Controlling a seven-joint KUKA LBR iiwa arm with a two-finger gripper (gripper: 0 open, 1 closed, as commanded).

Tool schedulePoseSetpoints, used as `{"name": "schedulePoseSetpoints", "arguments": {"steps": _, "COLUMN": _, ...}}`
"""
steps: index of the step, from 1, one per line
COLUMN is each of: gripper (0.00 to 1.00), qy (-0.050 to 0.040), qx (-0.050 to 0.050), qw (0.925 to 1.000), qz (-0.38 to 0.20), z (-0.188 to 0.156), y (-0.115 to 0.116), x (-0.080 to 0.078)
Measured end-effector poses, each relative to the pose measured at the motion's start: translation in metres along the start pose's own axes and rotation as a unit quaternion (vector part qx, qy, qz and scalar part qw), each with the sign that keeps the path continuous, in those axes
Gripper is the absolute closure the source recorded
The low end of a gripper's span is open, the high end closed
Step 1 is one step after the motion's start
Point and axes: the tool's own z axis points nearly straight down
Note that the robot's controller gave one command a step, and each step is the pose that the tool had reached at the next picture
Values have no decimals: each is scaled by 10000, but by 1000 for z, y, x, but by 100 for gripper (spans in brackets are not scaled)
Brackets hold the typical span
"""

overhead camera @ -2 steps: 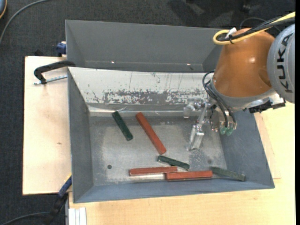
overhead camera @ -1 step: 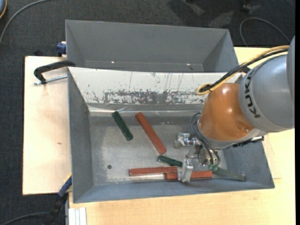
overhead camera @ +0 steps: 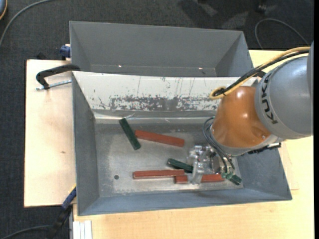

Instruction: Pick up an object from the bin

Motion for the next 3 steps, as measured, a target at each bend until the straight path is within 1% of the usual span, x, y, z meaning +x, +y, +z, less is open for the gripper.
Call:
{"name": "schedulePoseSetpoints", "arguments": {"steps": 1, "gripper": 100, "qy": -79, "qx": 1, "qw": 9999, "qz": 150, "z": -120, "y": -15, "x": -34}}
{"name": "schedulePoseSetpoints", "arguments": {"steps": 2, "gripper": 100, "qy": 21, "qx": -2, "qw": 9995, "qz": 299, "z": 6, "y": 1, "x": -10}}
{"name": "schedulePoseSetpoints", "arguments": {"steps": 3, "gripper": 100, "qy": -81, "qx": -7, "qw": 10000, "qz": 33, "z": -143, "y": 22, "x": -42}}
